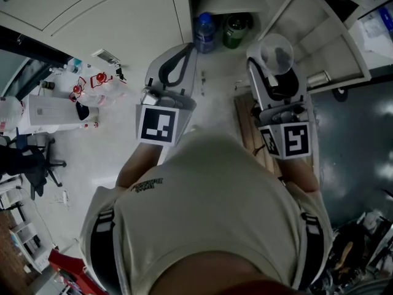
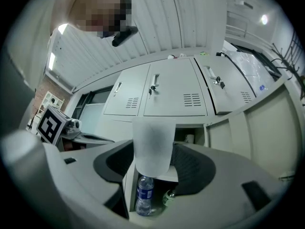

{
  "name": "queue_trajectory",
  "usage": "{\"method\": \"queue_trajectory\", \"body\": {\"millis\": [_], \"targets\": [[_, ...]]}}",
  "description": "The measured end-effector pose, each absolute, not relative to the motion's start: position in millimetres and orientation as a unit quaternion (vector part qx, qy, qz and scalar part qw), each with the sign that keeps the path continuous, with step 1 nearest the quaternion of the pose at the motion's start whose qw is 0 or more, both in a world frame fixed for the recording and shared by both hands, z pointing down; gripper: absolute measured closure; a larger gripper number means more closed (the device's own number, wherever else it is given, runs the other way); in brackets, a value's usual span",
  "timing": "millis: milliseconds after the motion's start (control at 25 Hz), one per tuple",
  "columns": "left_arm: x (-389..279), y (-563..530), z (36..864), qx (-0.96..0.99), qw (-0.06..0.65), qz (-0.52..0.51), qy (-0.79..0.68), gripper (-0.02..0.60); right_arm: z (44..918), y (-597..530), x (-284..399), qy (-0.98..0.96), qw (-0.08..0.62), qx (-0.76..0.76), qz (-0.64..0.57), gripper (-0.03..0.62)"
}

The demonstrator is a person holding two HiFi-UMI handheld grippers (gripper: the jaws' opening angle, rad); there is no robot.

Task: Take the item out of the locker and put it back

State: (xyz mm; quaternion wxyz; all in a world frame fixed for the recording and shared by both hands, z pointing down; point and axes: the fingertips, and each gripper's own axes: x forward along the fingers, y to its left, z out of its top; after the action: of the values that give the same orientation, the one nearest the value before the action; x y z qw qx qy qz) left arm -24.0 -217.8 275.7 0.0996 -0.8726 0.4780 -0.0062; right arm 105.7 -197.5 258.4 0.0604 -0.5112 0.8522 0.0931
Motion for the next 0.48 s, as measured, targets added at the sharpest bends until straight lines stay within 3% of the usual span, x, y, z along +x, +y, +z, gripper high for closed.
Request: {"method": "queue_trajectory", "body": {"millis": [480], "targets": [[-17.5, -217.4, 284.3, -0.881, 0.078, -0.004, 0.466, 0.568, 260.7, -199.6, 111.9, 0.85, 0.057, -0.516, 0.089, 0.335]]}}
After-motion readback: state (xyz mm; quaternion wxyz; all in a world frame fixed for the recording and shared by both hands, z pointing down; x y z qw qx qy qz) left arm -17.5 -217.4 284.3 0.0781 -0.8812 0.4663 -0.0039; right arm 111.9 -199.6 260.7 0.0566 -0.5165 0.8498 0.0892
